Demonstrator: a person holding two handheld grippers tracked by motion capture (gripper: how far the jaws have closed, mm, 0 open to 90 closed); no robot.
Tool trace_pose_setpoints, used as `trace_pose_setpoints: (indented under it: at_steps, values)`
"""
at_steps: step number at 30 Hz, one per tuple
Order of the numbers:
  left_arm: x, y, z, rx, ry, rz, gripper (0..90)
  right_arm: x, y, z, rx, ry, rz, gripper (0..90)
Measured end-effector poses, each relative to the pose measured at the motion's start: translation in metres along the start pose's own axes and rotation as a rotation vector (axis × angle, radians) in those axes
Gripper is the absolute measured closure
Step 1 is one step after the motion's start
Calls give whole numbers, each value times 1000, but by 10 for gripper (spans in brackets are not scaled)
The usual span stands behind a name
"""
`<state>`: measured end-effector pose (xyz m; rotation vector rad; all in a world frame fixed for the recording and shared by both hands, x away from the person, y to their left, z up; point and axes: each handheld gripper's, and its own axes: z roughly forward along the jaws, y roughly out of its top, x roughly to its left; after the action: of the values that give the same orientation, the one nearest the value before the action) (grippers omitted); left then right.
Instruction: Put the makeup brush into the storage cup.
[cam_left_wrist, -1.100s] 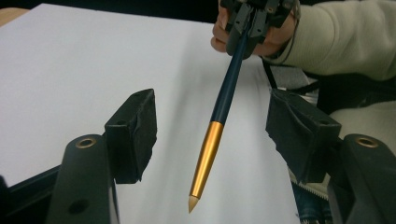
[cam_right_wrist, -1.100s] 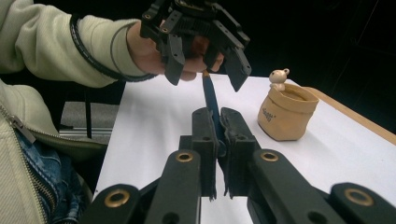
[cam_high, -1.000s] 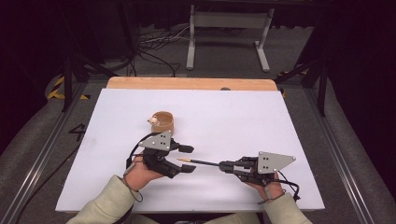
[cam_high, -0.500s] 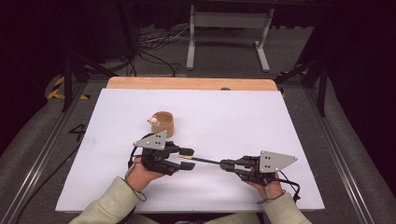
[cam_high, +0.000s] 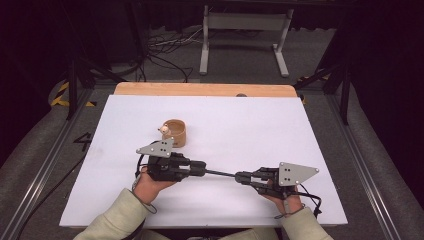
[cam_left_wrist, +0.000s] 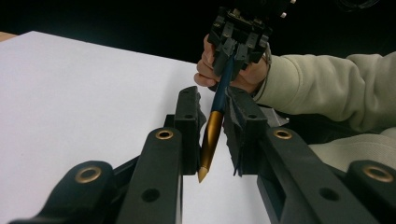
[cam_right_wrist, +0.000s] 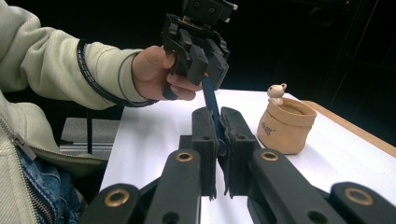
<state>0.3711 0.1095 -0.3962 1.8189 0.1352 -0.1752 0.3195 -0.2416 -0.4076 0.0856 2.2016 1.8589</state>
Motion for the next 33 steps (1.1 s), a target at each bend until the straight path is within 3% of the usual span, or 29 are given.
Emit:
trace_pose_setpoints:
  at_steps: [12, 29, 33]
  values:
    - [-4, 5, -3, 34, -64, 28, 833, -1, -2, 0, 14, 16, 3, 831]
    - [-6, 8, -2, 84, -57, 25, 838, -1, -4, 2, 41, 5, -3, 802]
    - [-7, 10, -5, 97, -45, 31, 839, -2, -4, 1, 40, -13, 18, 689]
